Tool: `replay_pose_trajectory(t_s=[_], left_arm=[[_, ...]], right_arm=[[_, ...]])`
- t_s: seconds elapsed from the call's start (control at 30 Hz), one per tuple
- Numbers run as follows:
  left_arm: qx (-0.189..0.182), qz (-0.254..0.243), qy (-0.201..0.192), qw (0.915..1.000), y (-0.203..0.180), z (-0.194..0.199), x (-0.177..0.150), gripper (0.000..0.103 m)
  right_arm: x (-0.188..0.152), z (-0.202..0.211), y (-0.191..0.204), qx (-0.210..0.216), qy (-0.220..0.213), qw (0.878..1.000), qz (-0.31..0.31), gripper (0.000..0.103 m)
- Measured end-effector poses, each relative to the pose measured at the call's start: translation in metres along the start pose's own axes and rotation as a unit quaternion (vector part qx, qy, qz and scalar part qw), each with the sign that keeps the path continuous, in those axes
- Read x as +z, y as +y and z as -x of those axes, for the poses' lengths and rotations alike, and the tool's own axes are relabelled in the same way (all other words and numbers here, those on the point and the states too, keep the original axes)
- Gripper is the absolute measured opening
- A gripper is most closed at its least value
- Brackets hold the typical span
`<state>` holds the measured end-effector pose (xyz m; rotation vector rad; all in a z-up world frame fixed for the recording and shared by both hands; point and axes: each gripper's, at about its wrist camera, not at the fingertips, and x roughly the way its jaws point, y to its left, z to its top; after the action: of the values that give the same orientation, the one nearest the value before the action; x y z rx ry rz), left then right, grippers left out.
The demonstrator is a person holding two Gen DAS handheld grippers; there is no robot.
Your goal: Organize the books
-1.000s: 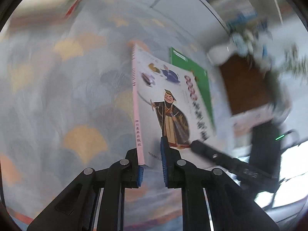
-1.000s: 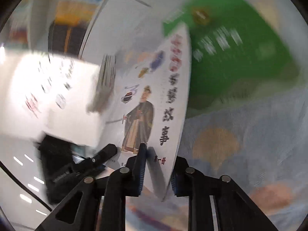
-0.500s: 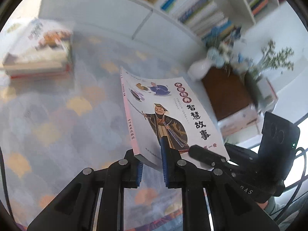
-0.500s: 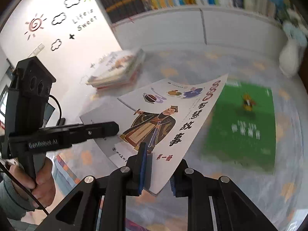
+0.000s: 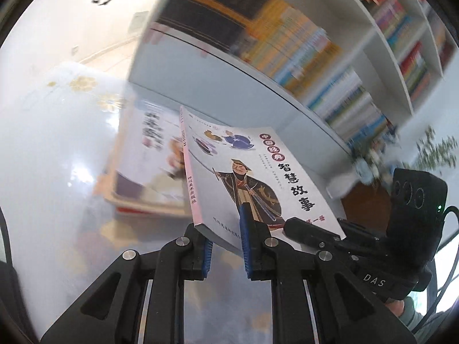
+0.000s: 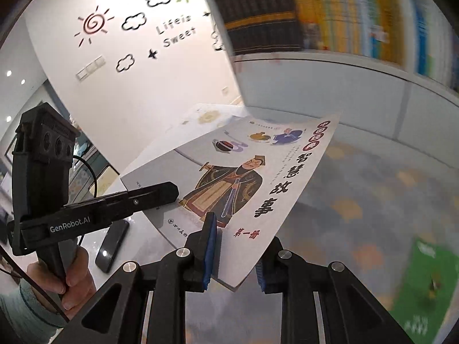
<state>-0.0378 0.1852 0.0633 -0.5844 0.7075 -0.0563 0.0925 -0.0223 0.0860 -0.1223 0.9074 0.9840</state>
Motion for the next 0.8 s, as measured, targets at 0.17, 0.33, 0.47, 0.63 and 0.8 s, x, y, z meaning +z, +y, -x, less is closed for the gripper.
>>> replay_pose_trajectory(t_s=[0.17,0.33,0.47,0.63,0.8], left_arm=[[0.011,0.02,0.001,0.9997,0.038,-0.014,0.022,0.015],[0.003,0.033,0.014,0.9994,0.064,-0.037,0.036,0.016],[-0.01,0.037,0.021,0.999,0.074,-0.056,0.042,0.016],[-0.017,0.041,0.03,0.9986,0.085,-0.066,0.04,0.016],[0.005,0.059,0.04,0.9974,0.101,-0.061,0.029,0.016]], right_arm=[[0.031,-0.056,0.014,0.022,0.032,0.999,0.004,0.023],[0.051,-0.096,0.007,0.031,0.057,0.998,-0.012,0.024],[0.063,-0.115,0.0,0.02,0.065,0.997,-0.021,0.024],[0.064,-0.125,-0.01,0.014,0.079,0.996,-0.039,0.025],[0.064,-0.139,-0.014,0.01,0.095,0.994,-0.047,0.025]])
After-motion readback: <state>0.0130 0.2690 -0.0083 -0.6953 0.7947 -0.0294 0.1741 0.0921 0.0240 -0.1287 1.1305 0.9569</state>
